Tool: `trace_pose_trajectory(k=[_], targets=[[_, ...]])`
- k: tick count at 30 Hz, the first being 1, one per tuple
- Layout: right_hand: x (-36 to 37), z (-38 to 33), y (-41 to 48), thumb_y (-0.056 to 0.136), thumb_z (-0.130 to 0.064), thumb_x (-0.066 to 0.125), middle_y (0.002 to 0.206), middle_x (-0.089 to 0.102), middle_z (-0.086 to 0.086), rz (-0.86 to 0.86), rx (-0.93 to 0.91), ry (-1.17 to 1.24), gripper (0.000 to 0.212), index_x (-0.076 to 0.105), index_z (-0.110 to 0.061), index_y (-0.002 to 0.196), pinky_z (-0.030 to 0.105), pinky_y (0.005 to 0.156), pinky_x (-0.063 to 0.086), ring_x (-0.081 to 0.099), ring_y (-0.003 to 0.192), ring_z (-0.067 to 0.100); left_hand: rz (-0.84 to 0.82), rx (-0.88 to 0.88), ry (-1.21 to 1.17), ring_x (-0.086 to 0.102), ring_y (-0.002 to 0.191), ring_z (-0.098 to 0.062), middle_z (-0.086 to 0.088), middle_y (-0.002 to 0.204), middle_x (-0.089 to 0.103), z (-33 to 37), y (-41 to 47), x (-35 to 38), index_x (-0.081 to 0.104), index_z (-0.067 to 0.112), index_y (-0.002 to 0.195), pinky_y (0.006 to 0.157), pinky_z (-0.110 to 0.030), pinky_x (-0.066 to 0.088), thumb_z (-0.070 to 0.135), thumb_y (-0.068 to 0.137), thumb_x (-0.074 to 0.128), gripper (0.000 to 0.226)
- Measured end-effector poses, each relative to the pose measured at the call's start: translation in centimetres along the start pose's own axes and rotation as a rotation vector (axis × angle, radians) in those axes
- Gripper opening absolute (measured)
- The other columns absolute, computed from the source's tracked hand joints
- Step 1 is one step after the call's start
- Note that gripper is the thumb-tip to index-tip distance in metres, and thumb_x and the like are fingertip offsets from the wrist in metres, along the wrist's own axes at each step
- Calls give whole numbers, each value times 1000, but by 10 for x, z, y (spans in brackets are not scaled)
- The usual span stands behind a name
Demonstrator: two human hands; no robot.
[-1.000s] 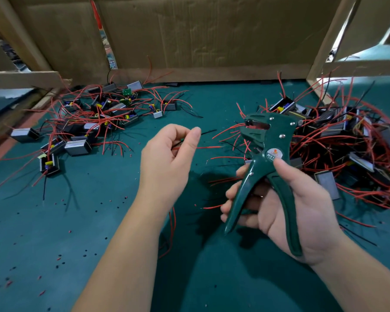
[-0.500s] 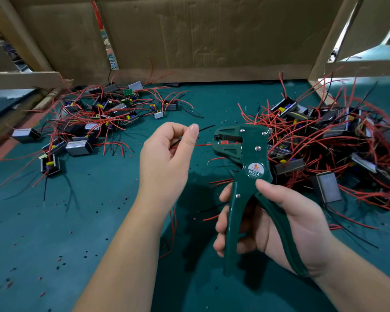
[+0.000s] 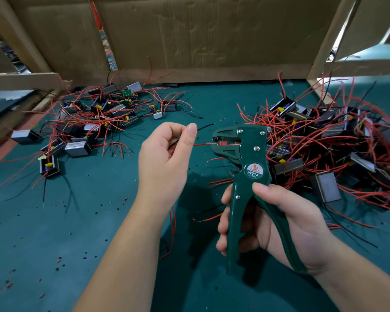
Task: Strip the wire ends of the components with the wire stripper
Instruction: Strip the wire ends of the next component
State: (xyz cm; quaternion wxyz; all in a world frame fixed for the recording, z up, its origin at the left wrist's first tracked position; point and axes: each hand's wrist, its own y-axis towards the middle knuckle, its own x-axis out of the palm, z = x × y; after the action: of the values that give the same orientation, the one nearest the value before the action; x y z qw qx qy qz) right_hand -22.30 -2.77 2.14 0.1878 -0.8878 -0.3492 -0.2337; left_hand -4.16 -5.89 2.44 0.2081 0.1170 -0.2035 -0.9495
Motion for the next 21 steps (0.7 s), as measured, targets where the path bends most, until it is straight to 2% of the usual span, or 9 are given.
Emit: trace_pose_trajectory(k=[6, 11, 16, 19, 21], targets=[[2, 0, -1, 57, -53, 82, 76, 63, 26, 29, 15, -27, 57, 67, -8, 90, 47, 63, 55, 65, 66, 41, 10, 2, 2, 34, 52, -3, 11, 58, 44, 0, 0, -1, 57, 13, 74, 49, -18, 31, 26, 94, 58, 24], [3, 0, -1, 64, -53, 77, 72, 60, 27, 64, 24, -28, 51, 66, -8, 85, 44, 57, 53, 63, 61, 40, 2, -6, -2, 32, 49, -3, 14, 54, 41, 1, 0, -1, 56, 13, 74, 47, -16, 29, 25, 95, 58, 24], [6, 3, 1, 71, -61, 55, 61, 55, 24, 175, 43, 26, 53, 65, -9, 74, 39, 50, 51, 57, 48, 33, -19, -14, -9, 32, 46, -2, 15, 48, 42, 2, -1, 0, 56, 16, 74, 45, -16, 29, 25, 96, 57, 24], [6, 5, 4, 72, -60, 60, 53, 47, 16, 259, 9, 32, 48, 60, -12, 65, 34, 46, 47, 49, 38, 26, -37, -89, -40, 33, 47, -7, 14, 49, 42, 3, 0, 3, 56, 22, 72, 47, -22, 30, 30, 98, 52, 27], [5, 3, 6, 76, -60, 53, 58, 52, 17, 223, -3, 61, 50, 61, -11, 70, 38, 50, 51, 53, 43, 29, -32, -229, -121, 32, 44, -8, 13, 46, 36, 3, 0, 7, 57, 20, 73, 45, -20, 30, 34, 101, 44, 35]])
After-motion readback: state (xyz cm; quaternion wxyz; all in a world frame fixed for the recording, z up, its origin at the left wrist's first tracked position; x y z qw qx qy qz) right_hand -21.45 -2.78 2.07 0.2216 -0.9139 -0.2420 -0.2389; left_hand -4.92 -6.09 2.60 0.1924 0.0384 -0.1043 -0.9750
